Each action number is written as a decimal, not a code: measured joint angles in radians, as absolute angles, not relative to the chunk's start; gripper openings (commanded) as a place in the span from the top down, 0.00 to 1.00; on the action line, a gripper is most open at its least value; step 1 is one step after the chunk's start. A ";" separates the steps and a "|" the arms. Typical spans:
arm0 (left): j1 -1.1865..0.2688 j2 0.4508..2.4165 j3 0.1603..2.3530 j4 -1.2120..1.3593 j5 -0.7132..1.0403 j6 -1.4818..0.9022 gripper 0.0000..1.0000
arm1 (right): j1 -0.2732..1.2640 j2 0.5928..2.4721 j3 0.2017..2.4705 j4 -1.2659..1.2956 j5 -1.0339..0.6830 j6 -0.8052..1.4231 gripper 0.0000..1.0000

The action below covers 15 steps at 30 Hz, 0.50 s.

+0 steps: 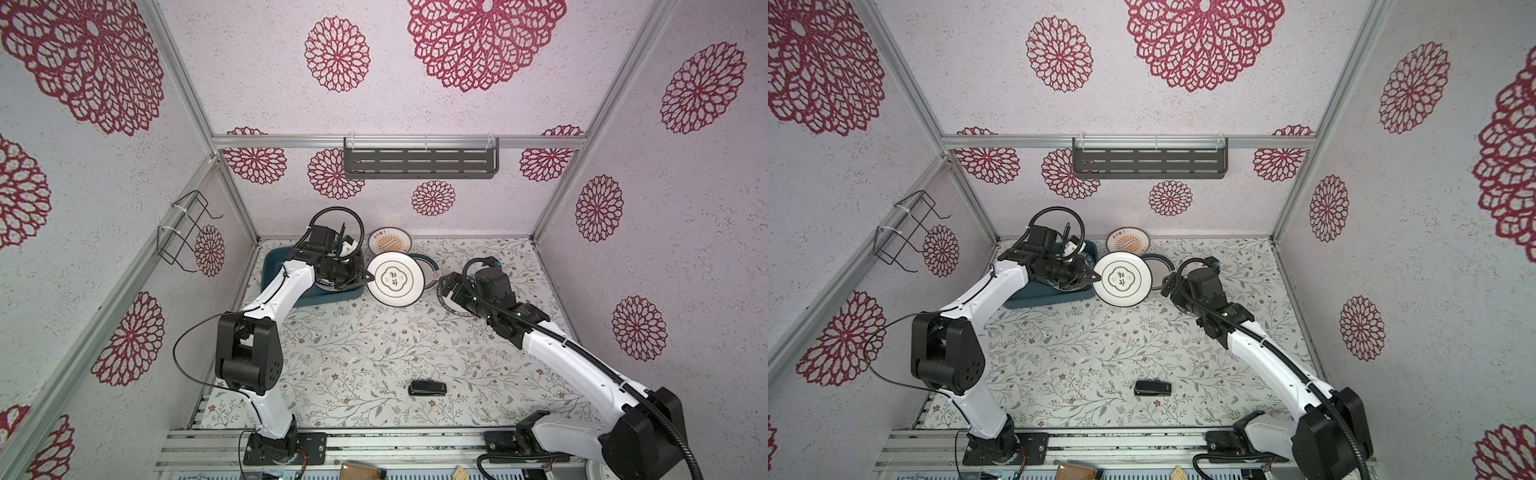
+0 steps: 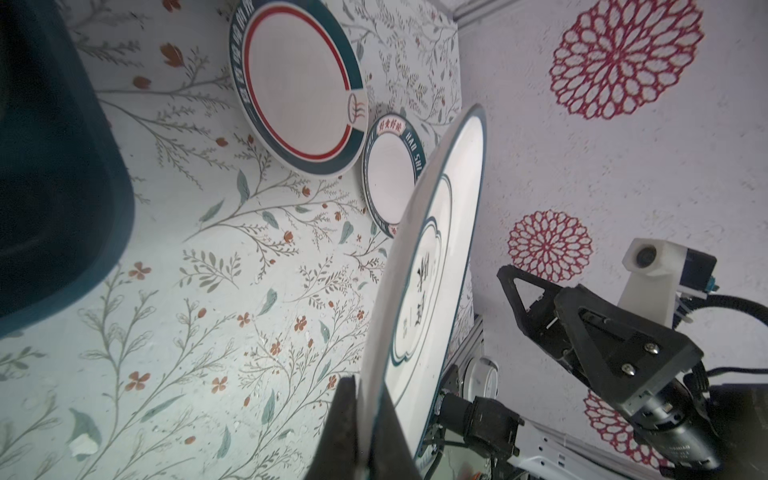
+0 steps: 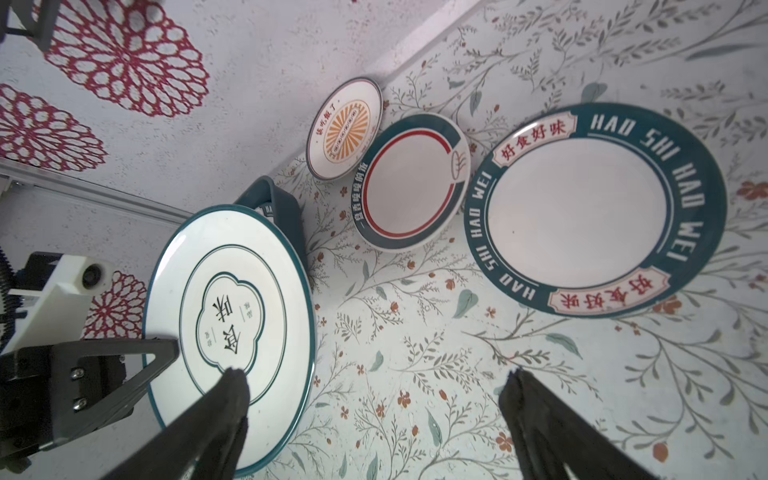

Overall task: Place the plates into the plastic bin on the countertop
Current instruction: 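Lift the cloud-emblem plate into the bin with left gripper while right arm retracts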

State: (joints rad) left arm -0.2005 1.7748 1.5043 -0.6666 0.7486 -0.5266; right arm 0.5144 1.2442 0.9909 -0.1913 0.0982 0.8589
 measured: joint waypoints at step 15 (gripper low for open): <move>0.071 1.867 1.647 -0.617 0.651 -0.605 1.00 | 0.486 1.871 1.602 -0.128 -0.059 0.715 0.01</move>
State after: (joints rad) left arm 0.0708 1.8668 1.6470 -0.6167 0.6514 -0.6048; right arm 0.4858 1.8709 1.6024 -0.1284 -0.0589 0.7155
